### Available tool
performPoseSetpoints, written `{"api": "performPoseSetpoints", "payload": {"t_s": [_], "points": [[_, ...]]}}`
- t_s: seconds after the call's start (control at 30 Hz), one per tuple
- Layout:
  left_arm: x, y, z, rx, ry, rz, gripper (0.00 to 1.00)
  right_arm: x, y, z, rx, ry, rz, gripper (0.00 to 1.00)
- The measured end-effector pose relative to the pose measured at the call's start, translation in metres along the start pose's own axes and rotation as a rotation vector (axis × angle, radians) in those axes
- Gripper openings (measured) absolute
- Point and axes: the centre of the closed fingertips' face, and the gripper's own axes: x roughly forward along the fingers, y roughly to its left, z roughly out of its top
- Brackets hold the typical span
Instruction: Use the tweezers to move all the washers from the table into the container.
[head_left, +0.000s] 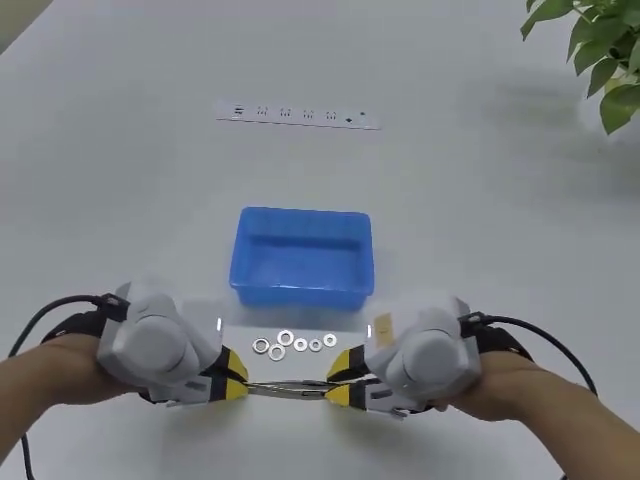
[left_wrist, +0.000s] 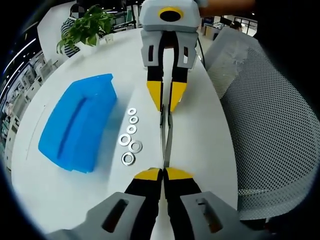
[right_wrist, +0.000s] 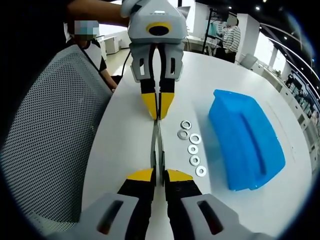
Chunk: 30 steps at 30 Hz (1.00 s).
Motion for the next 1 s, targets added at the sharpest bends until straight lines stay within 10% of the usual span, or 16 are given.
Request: {"api": "performPoseSetpoints", "payload": {"t_s": [1.0], "points": [[-0.020, 0.000, 0.021, 0.009, -0.056, 0.013, 0.06, 0.008, 0.001, 0.002, -0.032, 0.014, 0.009, 0.12]]}}
